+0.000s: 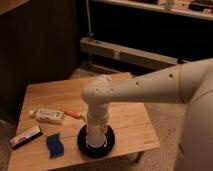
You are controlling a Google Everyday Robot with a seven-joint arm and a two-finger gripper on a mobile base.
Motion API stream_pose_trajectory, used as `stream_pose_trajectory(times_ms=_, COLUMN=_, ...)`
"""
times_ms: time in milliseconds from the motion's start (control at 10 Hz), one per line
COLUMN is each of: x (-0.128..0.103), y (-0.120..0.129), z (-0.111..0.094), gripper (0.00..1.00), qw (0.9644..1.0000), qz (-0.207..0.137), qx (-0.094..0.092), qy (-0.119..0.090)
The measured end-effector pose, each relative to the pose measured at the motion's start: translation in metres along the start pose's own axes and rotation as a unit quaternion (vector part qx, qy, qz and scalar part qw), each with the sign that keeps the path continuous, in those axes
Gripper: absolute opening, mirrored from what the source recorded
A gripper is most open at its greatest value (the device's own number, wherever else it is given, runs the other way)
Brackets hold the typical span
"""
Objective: Place the ceramic cup in the ceramic bowl
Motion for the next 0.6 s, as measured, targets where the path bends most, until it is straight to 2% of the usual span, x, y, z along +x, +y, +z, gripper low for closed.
stream_pose_trajectory(times_ms=200, x=0.0, y=-0.021, z=0.012, gripper=0.8, qw=0.999, qz=0.016, qx=-0.042, qy=0.004)
stream_pose_trajectory(times_ms=300, x=-0.001, y=-0.023, z=0.014, gripper=0.8, qw=0.9987, qz=0.017, qx=-0.048, qy=0.004)
stream_pose_trajectory(times_ms=600, x=-0.004, y=-0.026, z=0.013, gripper=0.8, qw=0.9961, qz=0.018, qx=-0.086, qy=0.004)
